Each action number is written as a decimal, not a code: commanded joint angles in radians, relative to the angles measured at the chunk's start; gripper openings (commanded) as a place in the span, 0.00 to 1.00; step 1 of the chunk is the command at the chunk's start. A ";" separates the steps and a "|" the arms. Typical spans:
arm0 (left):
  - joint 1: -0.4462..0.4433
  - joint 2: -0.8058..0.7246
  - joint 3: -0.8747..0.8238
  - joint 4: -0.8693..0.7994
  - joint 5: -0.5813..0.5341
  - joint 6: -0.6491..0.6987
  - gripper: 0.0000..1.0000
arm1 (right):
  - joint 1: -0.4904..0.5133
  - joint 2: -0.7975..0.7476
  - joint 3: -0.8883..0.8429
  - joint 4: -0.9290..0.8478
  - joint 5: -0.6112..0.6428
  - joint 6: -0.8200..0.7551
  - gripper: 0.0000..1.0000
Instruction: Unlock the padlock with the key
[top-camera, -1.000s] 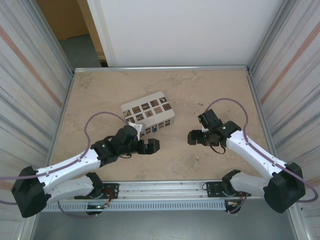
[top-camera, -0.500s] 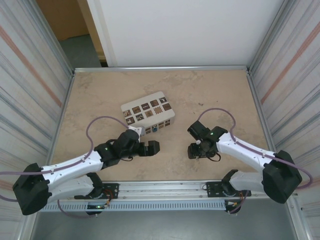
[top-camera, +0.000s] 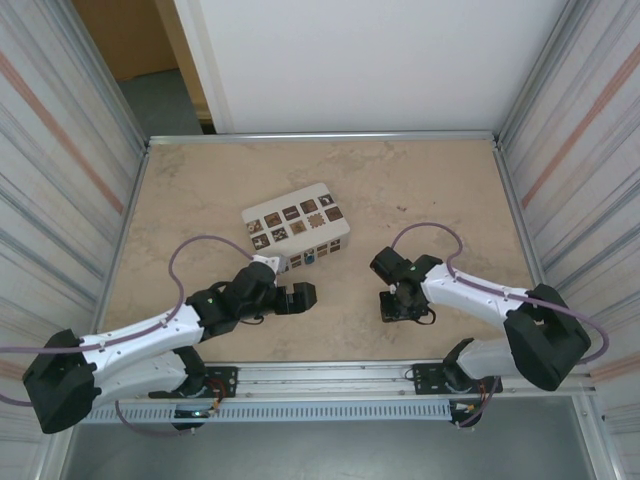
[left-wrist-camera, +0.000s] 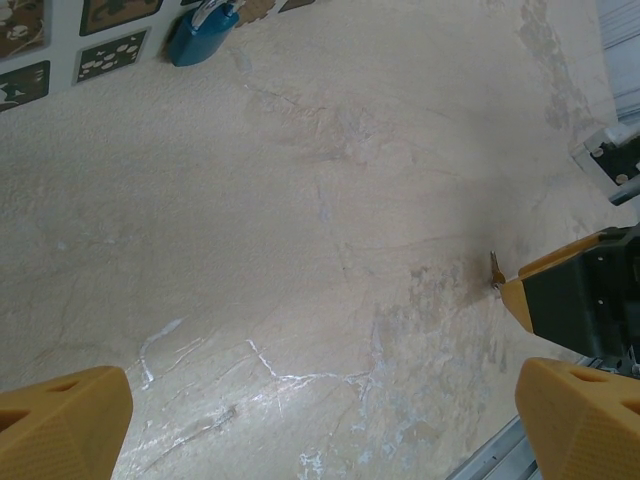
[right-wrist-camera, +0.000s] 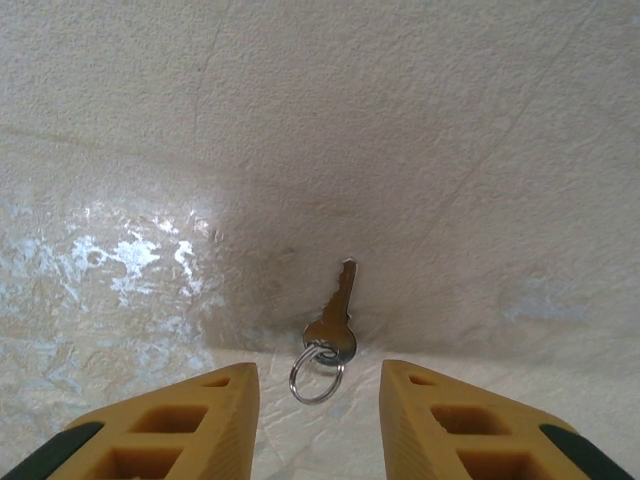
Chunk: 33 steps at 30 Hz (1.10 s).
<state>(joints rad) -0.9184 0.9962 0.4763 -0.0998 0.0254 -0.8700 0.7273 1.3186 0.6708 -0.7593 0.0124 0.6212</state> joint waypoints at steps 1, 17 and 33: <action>-0.006 -0.018 -0.007 -0.005 -0.028 -0.012 0.99 | 0.004 0.018 -0.001 0.005 0.026 0.020 0.34; -0.006 -0.018 -0.001 -0.018 -0.035 -0.012 0.99 | 0.005 0.072 0.000 0.004 0.050 0.020 0.22; -0.007 -0.025 0.012 -0.036 -0.052 -0.007 0.99 | 0.005 0.003 -0.026 -0.005 0.054 0.030 0.04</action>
<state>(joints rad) -0.9184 0.9955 0.4763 -0.1081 0.0036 -0.8700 0.7273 1.3441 0.6617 -0.7406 0.0391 0.6250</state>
